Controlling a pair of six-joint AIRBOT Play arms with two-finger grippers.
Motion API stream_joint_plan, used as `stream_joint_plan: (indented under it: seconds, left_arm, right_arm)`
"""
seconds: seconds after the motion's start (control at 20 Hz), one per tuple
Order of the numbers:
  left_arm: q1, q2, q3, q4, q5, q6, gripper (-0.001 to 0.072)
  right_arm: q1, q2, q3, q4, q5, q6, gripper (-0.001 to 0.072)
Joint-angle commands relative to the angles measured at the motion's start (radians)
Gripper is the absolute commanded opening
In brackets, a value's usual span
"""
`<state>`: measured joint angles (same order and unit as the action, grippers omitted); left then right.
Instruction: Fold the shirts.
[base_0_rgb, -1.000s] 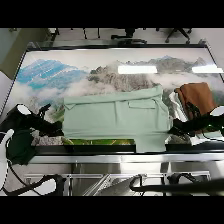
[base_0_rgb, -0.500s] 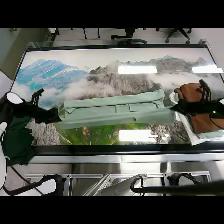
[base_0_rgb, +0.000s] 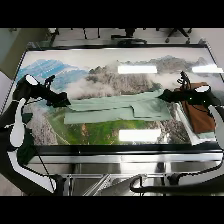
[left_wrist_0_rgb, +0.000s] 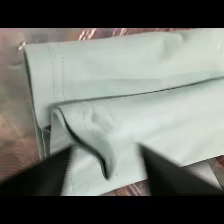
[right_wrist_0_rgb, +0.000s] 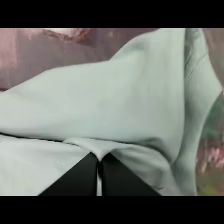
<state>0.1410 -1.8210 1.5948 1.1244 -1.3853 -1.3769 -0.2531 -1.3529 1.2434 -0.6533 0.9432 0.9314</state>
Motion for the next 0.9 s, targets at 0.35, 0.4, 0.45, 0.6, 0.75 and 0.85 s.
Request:
stream_joint_plan:
  seconds: [0.35,0.4,0.45,0.6,0.75,0.85]
  left_arm:
    - [-0.013,-0.092,0.333,-0.035,-0.261,-0.052,0.0605]
    - [-0.015,-0.092,0.349,-0.037,-0.275,-0.063,0.0606]
    - [-0.019,-0.092,0.362,-0.037,-0.29,-0.069,0.0606]
    - [-0.018,-0.089,0.383,-0.055,-0.318,-0.091,0.0605]
    - [-0.023,-0.065,0.38,-0.056,-0.314,-0.107,0.0587]
    - [-0.044,-0.047,0.38,-0.055,-0.299,-0.107,0.0586]
  right_arm:
    - [-0.094,-0.023,0.067,-0.161,0.173,0.019,0.0695]
    - [-0.094,-0.043,0.067,-0.154,0.193,0.019,0.0695]
    - [-0.093,-0.064,0.067,-0.144,0.208,0.019,0.0695]
    - [-0.093,-0.131,0.067,-0.079,0.221,0.006,0.0695]
    - [-0.092,-0.179,0.067,0.021,0.242,-0.025,0.0694]
    - [-0.092,-0.188,0.067,0.07,0.244,-0.05,0.0469]
